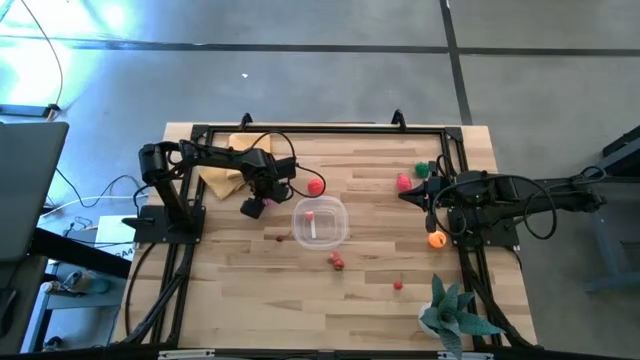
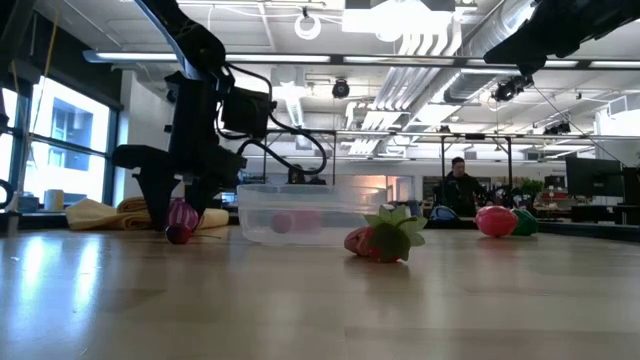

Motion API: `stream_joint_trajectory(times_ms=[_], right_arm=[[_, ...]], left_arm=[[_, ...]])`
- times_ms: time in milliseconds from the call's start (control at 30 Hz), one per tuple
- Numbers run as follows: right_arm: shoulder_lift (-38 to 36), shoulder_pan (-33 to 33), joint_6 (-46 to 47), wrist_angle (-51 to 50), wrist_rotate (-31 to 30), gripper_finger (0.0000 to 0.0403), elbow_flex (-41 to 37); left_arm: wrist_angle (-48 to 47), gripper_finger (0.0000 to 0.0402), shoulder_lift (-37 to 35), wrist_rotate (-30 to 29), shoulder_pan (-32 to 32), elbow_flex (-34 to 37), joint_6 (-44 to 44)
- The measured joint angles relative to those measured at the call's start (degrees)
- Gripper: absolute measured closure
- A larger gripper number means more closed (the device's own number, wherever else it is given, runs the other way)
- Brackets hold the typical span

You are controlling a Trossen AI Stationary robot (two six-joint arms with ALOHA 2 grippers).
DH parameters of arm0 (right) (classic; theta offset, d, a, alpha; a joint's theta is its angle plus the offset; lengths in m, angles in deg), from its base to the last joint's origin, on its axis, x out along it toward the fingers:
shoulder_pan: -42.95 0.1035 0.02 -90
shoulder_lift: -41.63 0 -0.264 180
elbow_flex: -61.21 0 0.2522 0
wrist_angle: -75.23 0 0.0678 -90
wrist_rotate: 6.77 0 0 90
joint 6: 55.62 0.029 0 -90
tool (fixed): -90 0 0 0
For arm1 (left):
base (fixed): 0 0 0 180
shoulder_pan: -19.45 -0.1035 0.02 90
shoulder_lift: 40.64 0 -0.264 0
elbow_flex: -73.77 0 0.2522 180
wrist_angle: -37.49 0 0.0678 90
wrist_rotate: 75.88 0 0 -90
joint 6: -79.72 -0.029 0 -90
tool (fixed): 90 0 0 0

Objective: Pick and placing Produce into tupperware
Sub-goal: Put the onion into the transparent bin

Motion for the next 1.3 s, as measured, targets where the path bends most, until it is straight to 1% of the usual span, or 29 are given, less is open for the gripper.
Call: stream_joint_trajectory(times_ms=[200,367,567,833,933,1067,1200,1300], right_arm=[[0.00,-0.01,0.00,0.01,0.00,0.0394,0.00],[0.02,-0.01,0.00,0.02,0.01,0.0394,0.00],[0.00,0.00,0.00,0.02,0.01,0.0394,0.00],[0.00,-0.01,0.00,0.02,0.01,0.0394,0.00],[-0.01,0.00,0.00,0.02,-0.01,0.0394,0.00],[-0.01,0.00,0.00,0.02,-0.01,0.0394,0.00],[0.01,0.00,0.00,0.02,-0.01,0.0394,0.00],[-0.01,0.01,0.00,0.02,0.00,0.0394,0.00]], left_arm=[[0.04,0.0148,-0.07,1.52,-0.02,-0.02,0.13],[-1.16,0.0142,-0.07,3.62,0.02,-1.12,0.65],[-3.47,0.0141,-0.07,8.00,0.00,-6.20,1.07],[-8.95,0.0145,-0.07,11.10,0.86,-15.31,1.18],[-9.73,0.0142,-0.08,12.09,2.51,-19.35,1.20],[-9.58,0.0141,-0.09,12.66,6.35,-24.88,1.17],[-8.31,0.0141,-0.09,10.96,11.29,-29.45,0.67],[-4.56,0.0140,-0.13,10.03,14.87,-31.19,-0.50]])
